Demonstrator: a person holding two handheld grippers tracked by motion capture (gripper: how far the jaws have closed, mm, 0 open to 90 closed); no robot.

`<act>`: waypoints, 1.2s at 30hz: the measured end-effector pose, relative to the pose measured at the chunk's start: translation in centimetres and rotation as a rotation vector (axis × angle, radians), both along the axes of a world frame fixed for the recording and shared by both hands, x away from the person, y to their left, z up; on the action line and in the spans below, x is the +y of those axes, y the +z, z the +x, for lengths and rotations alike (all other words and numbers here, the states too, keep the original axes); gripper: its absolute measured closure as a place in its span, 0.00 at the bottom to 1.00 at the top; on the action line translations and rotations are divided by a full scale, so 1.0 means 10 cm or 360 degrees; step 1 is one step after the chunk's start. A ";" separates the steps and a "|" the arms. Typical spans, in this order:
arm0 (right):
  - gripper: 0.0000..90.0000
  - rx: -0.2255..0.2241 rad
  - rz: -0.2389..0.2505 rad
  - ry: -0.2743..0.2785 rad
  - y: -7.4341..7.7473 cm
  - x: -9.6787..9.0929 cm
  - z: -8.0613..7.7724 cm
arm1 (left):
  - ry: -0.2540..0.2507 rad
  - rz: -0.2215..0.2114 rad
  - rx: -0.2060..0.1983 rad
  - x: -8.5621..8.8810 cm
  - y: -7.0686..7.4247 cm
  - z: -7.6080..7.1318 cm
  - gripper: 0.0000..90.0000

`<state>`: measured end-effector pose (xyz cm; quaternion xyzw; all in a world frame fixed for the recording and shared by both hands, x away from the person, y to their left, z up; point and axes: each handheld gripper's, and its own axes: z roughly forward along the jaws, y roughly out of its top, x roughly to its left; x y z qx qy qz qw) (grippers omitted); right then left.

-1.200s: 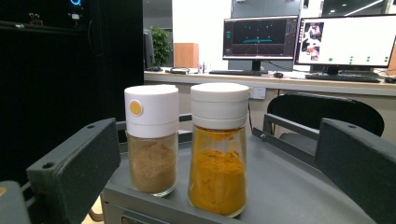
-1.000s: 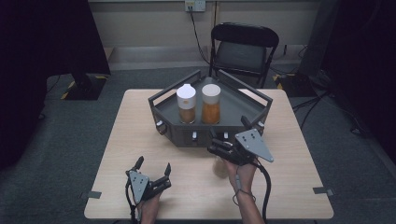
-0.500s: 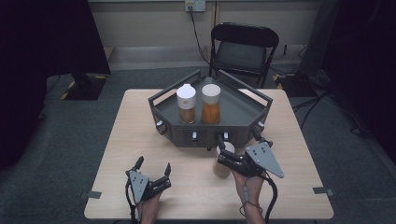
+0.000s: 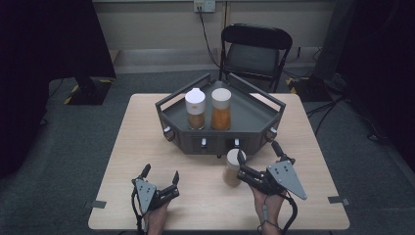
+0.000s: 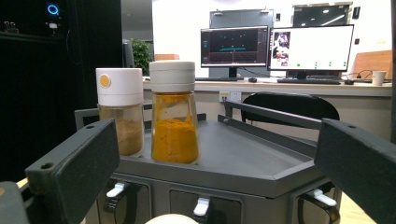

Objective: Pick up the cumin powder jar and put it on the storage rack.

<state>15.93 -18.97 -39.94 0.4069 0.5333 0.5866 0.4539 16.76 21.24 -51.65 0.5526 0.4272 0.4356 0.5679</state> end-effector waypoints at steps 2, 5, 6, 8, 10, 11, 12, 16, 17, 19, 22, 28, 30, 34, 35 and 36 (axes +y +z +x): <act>0.00 -0.0007 0.0005 -0.0014 -0.02 -0.01 -0.02 | 0.0000 0.0000 0.0000 0.00 0.00 0.00 0.01; 0.00 0.0002 0.0005 -0.0026 -0.04 -0.03 -0.04 | 0.0000 0.0000 0.0000 0.00 0.00 0.00 0.01; 0.00 0.0011 -0.0006 -0.0037 -0.05 -0.03 -0.04 | 0.0000 0.0000 0.0000 0.00 0.00 0.00 0.01; 0.00 0.0018 0.0003 -0.0043 -0.08 -0.06 -0.04 | 0.0000 0.0000 0.0000 0.00 0.00 0.00 0.01; 0.00 0.0025 -0.0003 -0.0058 -0.10 -0.06 -0.04 | 0.0000 0.0000 0.0000 0.00 0.00 0.00 0.01; 0.00 0.0023 -0.0004 -0.0065 -0.13 -0.07 -0.05 | 0.0000 0.0000 0.0000 0.00 0.00 0.00 0.01; 0.00 0.0023 -0.0006 -0.0067 -0.14 -0.08 -0.05 | 0.0000 0.0000 0.0000 0.00 0.00 0.00 0.01; 0.00 0.0015 0.0007 -0.0095 -0.23 -0.13 -0.07 | 0.0000 0.0000 0.0000 0.00 0.00 0.00 0.01; 0.00 0.0015 0.0012 -0.0101 -0.25 -0.14 -0.07 | 0.0000 0.0000 0.0000 0.00 0.00 0.00 0.01; 0.00 0.0016 0.0007 -0.0107 -0.29 -0.16 -0.07 | 0.0000 0.0000 0.0000 0.00 0.00 0.00 0.01; 0.00 0.0037 0.0008 -0.0114 -0.34 -0.18 -0.06 | 0.0001 0.0000 0.0000 0.00 0.00 0.00 0.01; 0.00 0.0047 0.0008 -0.0125 -0.41 -0.19 -0.07 | 0.0001 0.0000 0.0000 0.00 0.00 0.00 0.01; 0.00 0.0051 0.0006 -0.0114 -0.44 -0.20 -0.07 | 0.0001 0.0000 0.0000 0.00 0.00 0.00 0.01; 0.00 0.0062 0.0008 -0.0128 -0.50 -0.20 -0.09 | 0.0001 0.0000 0.0000 0.00 0.00 0.00 0.01; 0.00 0.0065 0.0009 -0.0132 -0.51 -0.20 -0.09 | 0.0001 0.0000 0.0000 0.00 0.00 0.00 0.01; 0.00 0.0069 0.0011 -0.0137 -0.54 -0.20 -0.09 | 0.0001 0.0000 0.0000 0.00 0.00 0.00 0.01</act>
